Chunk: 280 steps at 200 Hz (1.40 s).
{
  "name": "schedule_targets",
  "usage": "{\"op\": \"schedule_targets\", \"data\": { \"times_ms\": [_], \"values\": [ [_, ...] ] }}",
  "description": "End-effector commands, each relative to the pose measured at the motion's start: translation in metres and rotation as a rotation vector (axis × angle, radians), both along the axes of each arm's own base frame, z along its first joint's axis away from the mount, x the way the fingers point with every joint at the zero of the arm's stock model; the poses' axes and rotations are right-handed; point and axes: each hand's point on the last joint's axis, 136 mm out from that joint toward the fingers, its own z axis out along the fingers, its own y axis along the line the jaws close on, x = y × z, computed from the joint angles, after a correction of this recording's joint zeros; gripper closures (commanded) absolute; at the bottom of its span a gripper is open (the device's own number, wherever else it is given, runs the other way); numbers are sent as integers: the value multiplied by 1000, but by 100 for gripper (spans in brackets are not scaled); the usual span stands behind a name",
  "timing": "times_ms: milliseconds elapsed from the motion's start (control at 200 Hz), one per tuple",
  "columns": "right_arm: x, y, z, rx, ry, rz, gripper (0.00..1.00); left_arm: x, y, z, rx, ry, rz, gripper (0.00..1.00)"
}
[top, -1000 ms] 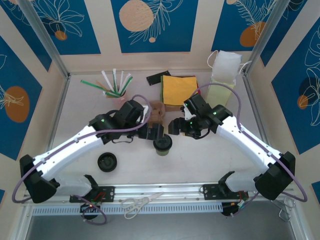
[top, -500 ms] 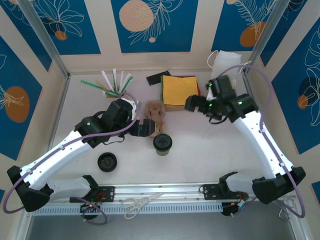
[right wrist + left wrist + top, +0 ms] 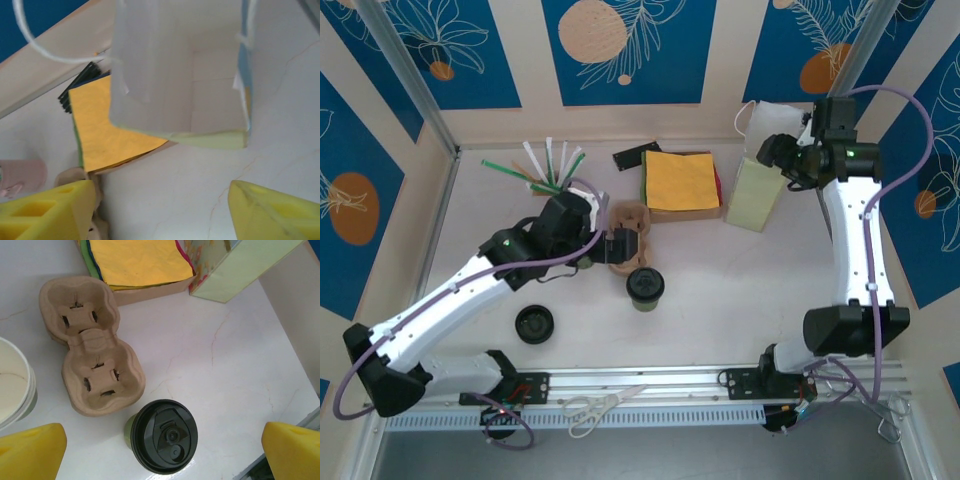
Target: Pack the takeout coffee
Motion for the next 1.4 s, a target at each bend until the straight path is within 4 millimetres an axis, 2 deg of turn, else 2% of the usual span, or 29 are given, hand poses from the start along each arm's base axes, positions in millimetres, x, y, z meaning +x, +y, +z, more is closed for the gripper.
{"op": "schedule_targets", "data": {
  "times_ms": [0, 175, 380, 630, 780, 870, 980, 1095, 1265, 1395],
  "values": [
    [16, -11, 2, -8, -13, -7, 33, 8, -13, 15, -17, -30, -66, 0],
    [43, -34, -4, -42, 22, -50, 38, 14, -14, 8, 11, -12, -94, 0],
    [73, -46, -23, -60, 80, -55, 43, 20, -8, 4, -1, 16, -92, 0],
    [93, -61, -51, -92, 151, -77, 47, 26, 6, 0, -17, 52, -66, 0],
    [100, -61, -63, -89, 175, -65, 56, 28, 12, -2, -18, 60, -53, 0],
    [101, -60, -65, -91, 176, -58, 62, 29, 14, -3, -17, 63, -49, 0],
    [100, -58, -64, -84, 176, -51, 76, 30, 16, -4, -16, 67, -46, 0],
    [93, -51, -59, -73, 168, -35, 85, 32, 16, -6, -20, 74, -46, 0],
    [65, -45, -49, -76, 154, -35, 96, 35, 12, -13, -26, 94, -57, 0],
    [33, -46, -43, -99, 154, -58, 96, 37, 8, -15, -40, 98, -71, 0]
  ]
}}
